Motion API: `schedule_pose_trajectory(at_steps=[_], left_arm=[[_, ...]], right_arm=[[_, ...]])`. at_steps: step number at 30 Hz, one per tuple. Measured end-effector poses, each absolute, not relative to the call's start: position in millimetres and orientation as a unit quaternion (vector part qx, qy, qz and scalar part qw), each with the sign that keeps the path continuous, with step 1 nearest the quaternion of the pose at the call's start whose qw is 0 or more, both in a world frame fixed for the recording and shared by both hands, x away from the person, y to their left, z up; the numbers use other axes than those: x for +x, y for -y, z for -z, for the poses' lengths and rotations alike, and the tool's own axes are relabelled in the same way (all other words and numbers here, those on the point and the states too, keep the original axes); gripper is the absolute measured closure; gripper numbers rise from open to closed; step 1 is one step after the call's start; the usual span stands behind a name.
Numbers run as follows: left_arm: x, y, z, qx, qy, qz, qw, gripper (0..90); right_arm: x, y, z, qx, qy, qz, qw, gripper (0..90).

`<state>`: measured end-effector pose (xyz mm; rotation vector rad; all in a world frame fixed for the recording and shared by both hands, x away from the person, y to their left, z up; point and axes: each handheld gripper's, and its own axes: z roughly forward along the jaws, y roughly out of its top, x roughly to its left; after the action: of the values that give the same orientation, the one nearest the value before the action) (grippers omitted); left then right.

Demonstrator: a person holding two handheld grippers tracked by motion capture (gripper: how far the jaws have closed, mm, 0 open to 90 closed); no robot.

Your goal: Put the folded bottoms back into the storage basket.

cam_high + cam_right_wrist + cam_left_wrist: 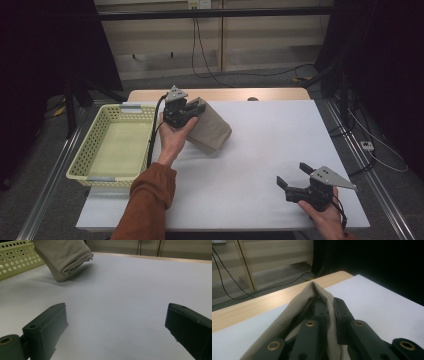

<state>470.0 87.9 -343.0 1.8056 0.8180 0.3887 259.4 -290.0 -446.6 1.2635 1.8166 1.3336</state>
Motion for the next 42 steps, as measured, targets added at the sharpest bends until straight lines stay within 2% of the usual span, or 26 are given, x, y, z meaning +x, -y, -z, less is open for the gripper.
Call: schedule_pose_trajectory(at_steps=[42], left_arm=[[418.5, -141.4, 299.3, 0.724, -0.315, -0.230, 0.569, 83.0]], right_arm=[[259.4, 288.7, 446.7, 0.469, -0.677, -0.495, 0.277, 3.1]])
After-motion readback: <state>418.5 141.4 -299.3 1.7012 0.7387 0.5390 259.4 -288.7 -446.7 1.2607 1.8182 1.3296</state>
